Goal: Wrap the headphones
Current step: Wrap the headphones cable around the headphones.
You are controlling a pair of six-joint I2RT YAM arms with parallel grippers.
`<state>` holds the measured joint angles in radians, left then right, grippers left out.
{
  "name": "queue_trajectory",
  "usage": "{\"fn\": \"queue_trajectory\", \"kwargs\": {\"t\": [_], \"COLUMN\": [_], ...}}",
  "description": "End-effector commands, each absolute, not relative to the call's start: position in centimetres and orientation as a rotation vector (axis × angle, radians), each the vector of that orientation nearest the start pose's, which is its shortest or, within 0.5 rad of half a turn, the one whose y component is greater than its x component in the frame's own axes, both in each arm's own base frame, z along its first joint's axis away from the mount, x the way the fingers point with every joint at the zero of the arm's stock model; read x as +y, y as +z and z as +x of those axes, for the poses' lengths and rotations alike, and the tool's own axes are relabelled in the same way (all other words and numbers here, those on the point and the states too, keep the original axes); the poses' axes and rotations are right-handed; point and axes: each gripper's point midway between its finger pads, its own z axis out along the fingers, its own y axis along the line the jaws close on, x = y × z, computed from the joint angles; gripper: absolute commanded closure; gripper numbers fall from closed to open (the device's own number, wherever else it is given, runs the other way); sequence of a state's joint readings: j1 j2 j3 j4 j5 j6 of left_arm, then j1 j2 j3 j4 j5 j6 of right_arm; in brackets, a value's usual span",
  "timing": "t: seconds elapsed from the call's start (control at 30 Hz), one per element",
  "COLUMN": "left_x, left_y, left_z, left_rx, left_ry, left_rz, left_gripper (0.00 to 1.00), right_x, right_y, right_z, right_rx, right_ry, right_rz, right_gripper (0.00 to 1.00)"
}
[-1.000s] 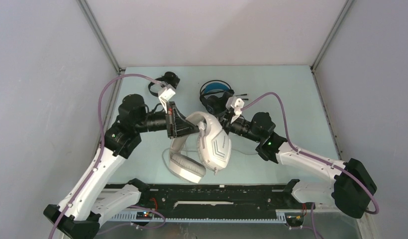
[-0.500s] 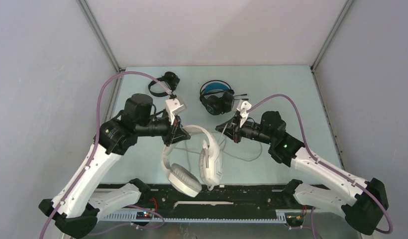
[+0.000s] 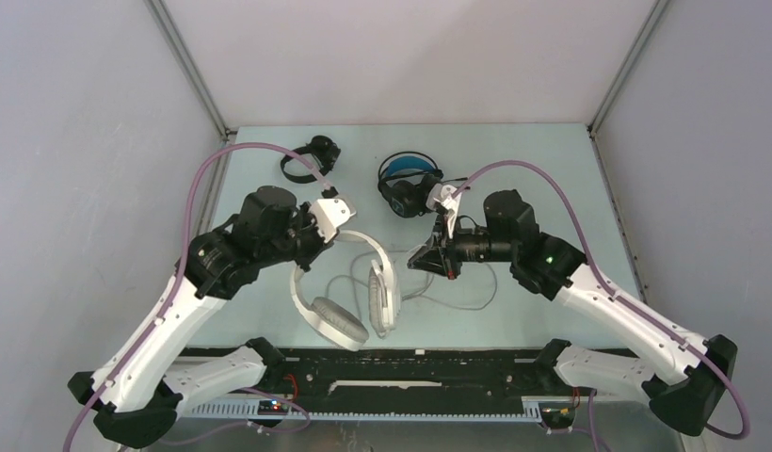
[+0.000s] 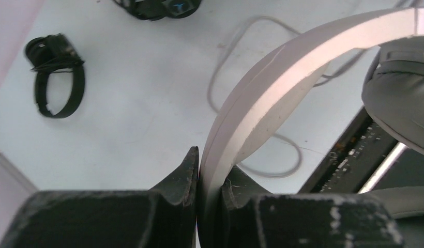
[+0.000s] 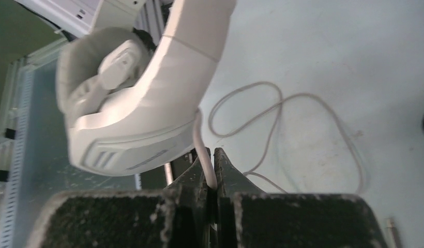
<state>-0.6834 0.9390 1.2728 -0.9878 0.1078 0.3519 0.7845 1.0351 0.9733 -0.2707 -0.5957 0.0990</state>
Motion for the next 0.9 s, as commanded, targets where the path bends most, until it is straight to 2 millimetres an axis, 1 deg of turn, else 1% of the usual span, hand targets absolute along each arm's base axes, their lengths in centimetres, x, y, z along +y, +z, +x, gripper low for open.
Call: {"fn": "queue_trajectory", "kwargs": {"t": [0.0,0.13,0.23,0.33,0.4,0.53,0.67,0.87], "left_x": [-13.8,-13.0,-13.0,-13.2,-13.1,-12.9,-12.6,-12.8], "left_y": [29.0,29.4,28.6,28.2,28.3,28.6,29.0,29.6], "left_z": [21.5,22.3,22.4,22.6,22.8,23.2,23.5,24.0], "left_rx": [1.898,1.872,1.874,1.873,1.871,1.873,1.872,1.872], "left_ry": [-0.073,0.003,0.009,-0.002,0.002,0.015,0.027,0.005], "left_rz": [1.091,1.044,1.044,1.025,0.994,0.927,0.877,0.793], "left_gripper": [1.0,1.0,1.0,1.0,1.0,1.0,1.0,1.0], "right_x": [30.4,30.9,31.2,31.8,32.2,33.0,33.9,35.2], "right_y": [30.6,32.8,34.3,35.4,36.2,37.8,38.6,39.2], "right_z": [14.1,13.1,12.4,12.4,12.6,12.1,12.0,12.4], "right_rx": [1.754,1.723,1.666,1.637,1.615,1.546,1.51,1.479], "right_ry": [1.298,1.417,1.5,1.555,1.587,1.669,1.705,1.742], "right_rz": [-1.036,-1.022,-1.029,-1.005,-0.984,-0.989,-0.975,-0.944], "right_gripper": [1.0,1.0,1.0,1.0,0.97,0.93,0.88,0.84]}}
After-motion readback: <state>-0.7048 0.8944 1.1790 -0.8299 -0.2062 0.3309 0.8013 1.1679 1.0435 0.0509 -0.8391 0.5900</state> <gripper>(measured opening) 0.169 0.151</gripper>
